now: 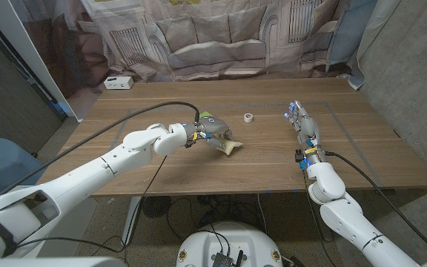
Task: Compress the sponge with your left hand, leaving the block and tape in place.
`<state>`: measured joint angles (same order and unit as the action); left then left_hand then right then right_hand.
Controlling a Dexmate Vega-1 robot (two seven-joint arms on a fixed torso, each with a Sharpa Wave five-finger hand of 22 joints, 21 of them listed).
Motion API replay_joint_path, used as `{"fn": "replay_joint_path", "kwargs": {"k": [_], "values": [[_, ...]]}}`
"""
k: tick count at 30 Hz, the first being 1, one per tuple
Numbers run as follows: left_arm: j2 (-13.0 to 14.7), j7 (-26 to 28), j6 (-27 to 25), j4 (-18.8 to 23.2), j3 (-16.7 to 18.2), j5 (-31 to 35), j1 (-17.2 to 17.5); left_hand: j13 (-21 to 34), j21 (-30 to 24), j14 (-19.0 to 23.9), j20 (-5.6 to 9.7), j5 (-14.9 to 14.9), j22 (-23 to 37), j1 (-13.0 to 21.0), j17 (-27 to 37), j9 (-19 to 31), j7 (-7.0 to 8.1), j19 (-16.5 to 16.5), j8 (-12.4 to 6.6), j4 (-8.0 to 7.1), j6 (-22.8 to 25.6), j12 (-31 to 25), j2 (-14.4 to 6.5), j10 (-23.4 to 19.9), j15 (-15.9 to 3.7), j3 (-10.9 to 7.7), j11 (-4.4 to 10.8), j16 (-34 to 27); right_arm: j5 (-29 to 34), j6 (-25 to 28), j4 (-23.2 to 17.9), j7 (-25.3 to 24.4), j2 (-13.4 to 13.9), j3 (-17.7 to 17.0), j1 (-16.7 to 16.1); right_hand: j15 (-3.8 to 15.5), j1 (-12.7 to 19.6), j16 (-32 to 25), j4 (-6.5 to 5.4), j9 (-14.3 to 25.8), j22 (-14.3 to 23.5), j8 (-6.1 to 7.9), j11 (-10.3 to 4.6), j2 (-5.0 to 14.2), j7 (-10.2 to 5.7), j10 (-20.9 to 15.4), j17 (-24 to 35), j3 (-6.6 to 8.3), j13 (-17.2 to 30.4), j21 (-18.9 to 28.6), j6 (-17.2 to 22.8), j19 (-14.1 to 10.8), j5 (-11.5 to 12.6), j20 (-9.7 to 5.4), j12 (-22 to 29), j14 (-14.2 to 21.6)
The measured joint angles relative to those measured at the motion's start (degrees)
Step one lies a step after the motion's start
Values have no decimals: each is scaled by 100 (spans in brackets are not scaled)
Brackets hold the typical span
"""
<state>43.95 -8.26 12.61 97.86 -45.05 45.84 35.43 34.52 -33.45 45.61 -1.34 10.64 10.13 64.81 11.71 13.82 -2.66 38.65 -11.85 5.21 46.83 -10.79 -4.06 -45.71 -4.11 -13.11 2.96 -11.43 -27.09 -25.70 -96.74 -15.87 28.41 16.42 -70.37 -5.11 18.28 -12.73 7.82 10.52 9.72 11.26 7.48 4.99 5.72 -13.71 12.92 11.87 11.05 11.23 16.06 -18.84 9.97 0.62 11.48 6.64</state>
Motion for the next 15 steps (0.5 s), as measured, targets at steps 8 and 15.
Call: {"fn": "replay_joint_path", "kwargs": {"k": [8,15], "values": [[32,-91,-56,108,-15,84,5,-81,106,-337,-66,0,0,-120,0,-53,-17,-227,64,0,-186,25,-1,242,115,0,-15,64,4,-17,-19,-10,7,0,-29,0,30,0,0,0,0,0,0,30,0,0,0,0,0,0,0,0,0,0,0,0],[47,-196,-87,155,-24,142,4,-155,242,-681,-156,-28,0,-304,1,-96,-51,-406,128,-21,-427,29,93,538,226,67,-73,86,9,-17,-35,-17,12,-1,-42,0,30,0,0,0,0,0,0,30,0,0,0,0,0,0,0,0,0,0,0,0]]}}
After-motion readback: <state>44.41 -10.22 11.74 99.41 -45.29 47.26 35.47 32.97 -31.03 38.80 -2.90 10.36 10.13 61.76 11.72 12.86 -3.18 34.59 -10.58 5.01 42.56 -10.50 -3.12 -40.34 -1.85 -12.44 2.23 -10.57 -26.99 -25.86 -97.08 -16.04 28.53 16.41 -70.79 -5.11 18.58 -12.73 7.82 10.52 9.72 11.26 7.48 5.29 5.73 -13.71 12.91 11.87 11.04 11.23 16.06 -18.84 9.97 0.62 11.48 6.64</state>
